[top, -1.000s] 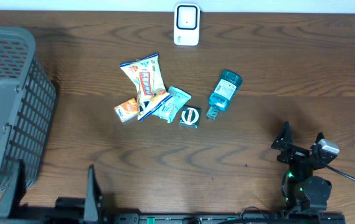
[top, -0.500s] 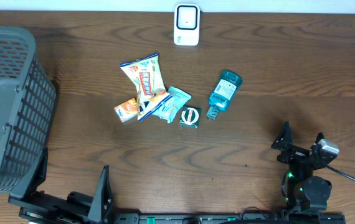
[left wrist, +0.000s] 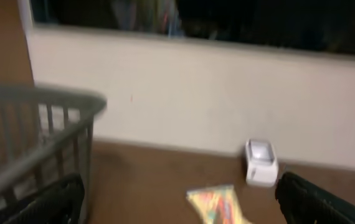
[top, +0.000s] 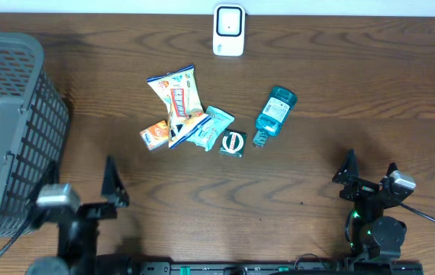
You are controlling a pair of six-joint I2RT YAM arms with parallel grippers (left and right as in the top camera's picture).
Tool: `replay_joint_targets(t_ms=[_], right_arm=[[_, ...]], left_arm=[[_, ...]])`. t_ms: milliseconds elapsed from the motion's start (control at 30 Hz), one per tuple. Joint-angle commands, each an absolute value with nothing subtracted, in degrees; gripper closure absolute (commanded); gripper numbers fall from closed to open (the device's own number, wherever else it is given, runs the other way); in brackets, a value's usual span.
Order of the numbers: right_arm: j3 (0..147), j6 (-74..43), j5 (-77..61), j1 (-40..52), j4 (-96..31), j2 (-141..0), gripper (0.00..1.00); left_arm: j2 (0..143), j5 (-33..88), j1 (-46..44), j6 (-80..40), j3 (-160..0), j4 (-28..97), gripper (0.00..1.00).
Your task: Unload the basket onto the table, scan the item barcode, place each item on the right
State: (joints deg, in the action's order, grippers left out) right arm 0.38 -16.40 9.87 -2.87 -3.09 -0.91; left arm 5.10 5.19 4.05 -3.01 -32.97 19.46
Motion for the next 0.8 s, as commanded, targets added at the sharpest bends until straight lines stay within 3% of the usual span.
replay_joint_targets(t_ms=[0, 233, 767], right_arm=[[0.3, -17.1, 10.0, -2.7, -3.2, -0.8, 0.01], [0.3, -17.1, 9.9, -2.7, -3.2, -0.8, 0.01], [0.3, -17.1, 10.0, -2.7, -3.2, -0.8, 0.01]], left_arm=[[5.1, 3.9, 3.9, -3.3, -25.2, 14.2, 0.02], [4.7, 4.8, 3.9, -7.6, -12.9, 1.1, 0.02], [4.4, 8.3, 3.9, -2.0, -3.7, 3.8, 0.02]])
